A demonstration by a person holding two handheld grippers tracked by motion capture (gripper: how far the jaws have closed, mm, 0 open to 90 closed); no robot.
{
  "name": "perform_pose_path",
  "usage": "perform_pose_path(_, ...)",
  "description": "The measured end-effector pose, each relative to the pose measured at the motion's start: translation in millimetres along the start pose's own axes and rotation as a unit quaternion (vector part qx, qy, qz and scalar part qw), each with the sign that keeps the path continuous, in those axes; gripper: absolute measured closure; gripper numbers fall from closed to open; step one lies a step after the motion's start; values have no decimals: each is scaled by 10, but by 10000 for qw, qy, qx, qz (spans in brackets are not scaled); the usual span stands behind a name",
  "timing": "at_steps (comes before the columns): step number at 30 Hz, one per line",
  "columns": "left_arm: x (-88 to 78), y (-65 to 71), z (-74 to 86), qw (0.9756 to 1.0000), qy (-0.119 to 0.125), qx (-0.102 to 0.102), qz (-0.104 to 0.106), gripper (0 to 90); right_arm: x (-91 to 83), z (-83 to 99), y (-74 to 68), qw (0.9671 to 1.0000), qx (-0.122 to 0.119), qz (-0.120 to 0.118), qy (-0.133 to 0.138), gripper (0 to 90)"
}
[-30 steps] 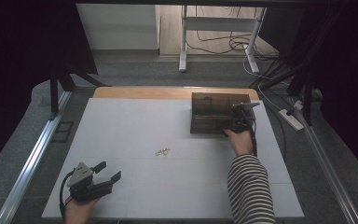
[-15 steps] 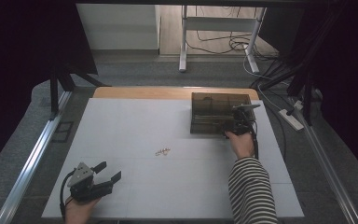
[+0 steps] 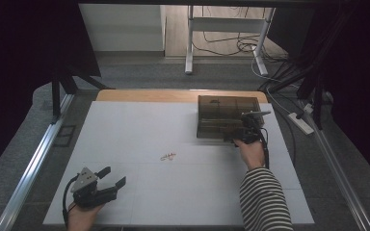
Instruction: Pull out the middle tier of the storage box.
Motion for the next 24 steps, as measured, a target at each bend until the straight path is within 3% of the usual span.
perform_pose_path(11,54,49,-9,9999,-65,135,7,268,-47,117,0,9999,-144,-32,49,590)
perform_pose_path(14,68,56,-7,9998,-93,148,13,271,-49,127,1,9995,-289,31,93,576)
perform_pose_path(18,77,65,-6,9998,-111,136,20,275,-60,144,-16,9986,-493,108,131,491)
perform_pose_path(24,122,108,-6,9995,-201,233,49,287,-152,192,-18,9948,-957,198,291,481)
Point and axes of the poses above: each handheld gripper's, and its own axes: x roughly forward along the jaws, z roughly out of its underside, y roughly to its right, the point moved 9 cm from there along x, roughly forward along the jaws, and after that the axes turned 1 degree about -z, right-handed, at the moved point
